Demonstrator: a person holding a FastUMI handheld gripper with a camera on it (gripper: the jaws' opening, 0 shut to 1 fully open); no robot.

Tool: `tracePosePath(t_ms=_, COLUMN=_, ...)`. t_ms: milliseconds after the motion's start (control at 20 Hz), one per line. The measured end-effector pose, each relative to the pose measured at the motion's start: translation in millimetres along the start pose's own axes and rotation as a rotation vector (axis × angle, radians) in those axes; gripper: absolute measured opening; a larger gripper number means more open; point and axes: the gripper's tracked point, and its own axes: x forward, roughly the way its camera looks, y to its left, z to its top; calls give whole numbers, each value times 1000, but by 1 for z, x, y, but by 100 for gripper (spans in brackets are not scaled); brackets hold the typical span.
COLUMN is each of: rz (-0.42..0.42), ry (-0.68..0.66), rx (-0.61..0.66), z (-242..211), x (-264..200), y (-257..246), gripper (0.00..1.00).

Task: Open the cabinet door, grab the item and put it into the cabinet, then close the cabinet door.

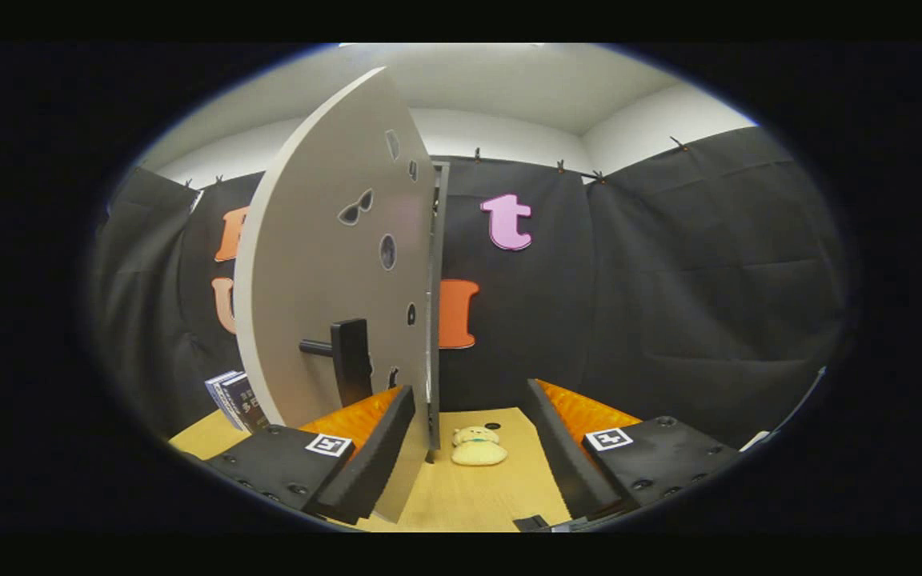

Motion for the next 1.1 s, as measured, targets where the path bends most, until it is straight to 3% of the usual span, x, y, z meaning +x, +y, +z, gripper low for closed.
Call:
tracePosePath(t_ms=350, rz=67, ry=-3, rx=-10, z=3, x=5, y=70, gripper=93)
tracePosePath(t_ms=850, rz=265, ry=0, rx=-9, z=7, x=50, y=178, gripper=98)
tracePosePath(t_ms=1100, rz=403, ry=22, rx=-2, z=-1, x=62, y=233, gripper=98)
